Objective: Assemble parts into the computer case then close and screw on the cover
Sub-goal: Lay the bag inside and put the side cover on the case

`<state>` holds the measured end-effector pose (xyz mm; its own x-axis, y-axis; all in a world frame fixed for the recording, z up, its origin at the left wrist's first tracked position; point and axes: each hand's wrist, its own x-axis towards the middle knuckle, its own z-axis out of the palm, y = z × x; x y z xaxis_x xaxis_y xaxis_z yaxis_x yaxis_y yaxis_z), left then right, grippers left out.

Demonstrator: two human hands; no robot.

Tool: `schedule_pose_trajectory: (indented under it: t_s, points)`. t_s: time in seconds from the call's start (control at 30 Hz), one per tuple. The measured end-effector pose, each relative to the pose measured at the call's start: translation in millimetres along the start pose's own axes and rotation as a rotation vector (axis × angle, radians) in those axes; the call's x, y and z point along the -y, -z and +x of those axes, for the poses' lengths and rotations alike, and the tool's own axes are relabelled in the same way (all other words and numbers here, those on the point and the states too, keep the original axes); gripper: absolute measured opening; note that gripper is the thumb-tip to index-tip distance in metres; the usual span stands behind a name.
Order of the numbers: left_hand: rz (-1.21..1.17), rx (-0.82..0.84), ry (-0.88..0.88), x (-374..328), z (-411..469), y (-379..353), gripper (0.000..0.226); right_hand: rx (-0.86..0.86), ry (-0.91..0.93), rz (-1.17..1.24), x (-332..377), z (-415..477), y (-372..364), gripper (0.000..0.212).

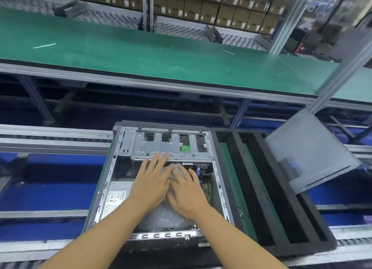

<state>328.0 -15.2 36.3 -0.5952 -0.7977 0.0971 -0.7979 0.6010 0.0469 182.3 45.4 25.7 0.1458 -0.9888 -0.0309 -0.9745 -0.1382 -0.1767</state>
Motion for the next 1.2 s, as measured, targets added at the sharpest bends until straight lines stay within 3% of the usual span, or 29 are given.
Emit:
schedule_pose_trajectory:
  t_s: [0.07,0.2,0.43,0.63,0.83,0.9,1.03,1.2]
  points:
    - [-0.069,-0.097,0.015,1,4,8,0.047,-0.13,-0.031,0.084,0,-1,5,0.054]
    - [-0.166,-0.114,0.037,1,7,9,0.046,-0.26,-0.065,0.186,-6,-5,15,0.037]
    - [-0.022,0.164,-0.082,-21,-2,-23,0.063,0.149,0.026,0.082,-22,-18,19,0.057]
    - [-0.089,0.049,-0.019,-33,2,-11,0.072,-0.003,0.079,0.226,-29,-34,14,0.061]
    - [-0.22,0.101,-0.052,-57,15,-8,0.079,-0.107,-0.035,0.332,-32,-39,17,0.044]
    - [-0.267,0.089,-0.038,-65,17,-9,0.073,-0.114,-0.09,0.29,-32,-42,16,0.04]
    - [-0.237,0.123,-0.013,-74,12,-21,0.058,-0.031,-0.132,0.011,-30,-43,8,0.051]
    - [-0.299,0.044,0.044,-79,3,-17,0.054,-0.071,-0.102,0.023,-33,-42,8,0.053]
